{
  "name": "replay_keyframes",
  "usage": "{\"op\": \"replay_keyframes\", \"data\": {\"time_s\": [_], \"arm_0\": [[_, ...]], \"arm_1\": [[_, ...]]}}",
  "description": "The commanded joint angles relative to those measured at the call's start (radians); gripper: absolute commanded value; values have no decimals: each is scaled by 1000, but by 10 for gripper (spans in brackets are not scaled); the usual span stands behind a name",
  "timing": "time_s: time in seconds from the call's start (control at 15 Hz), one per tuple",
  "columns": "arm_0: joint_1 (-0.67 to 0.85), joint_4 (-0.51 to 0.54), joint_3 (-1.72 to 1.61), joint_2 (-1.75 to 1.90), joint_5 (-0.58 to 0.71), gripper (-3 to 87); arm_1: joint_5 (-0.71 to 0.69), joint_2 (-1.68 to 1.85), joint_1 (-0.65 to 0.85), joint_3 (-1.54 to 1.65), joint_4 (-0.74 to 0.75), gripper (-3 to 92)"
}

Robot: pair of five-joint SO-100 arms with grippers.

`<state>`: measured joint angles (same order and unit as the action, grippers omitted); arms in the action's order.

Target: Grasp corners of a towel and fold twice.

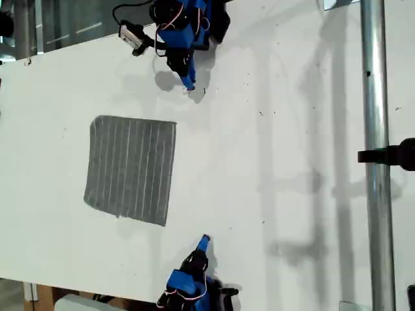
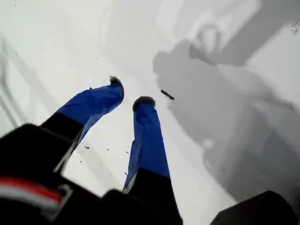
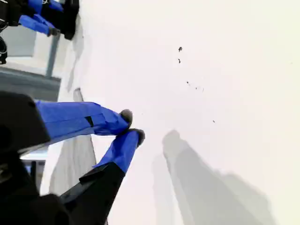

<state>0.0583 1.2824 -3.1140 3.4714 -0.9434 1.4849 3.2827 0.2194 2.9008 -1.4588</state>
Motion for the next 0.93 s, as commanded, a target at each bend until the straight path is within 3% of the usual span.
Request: {"op": "replay_keyframes", "data": {"time_s": [0.0,0.53,0.87], "arm_0": [[186,5,-5,6,-535,-29],[175,5,-6,6,-535,-29],[173,5,-6,6,-541,-29]], "arm_1": [[17,9,-28,-18,58,-2],[-20,-11,-38,-95,78,-3],[-291,-457,91,-511,118,-3]]}}
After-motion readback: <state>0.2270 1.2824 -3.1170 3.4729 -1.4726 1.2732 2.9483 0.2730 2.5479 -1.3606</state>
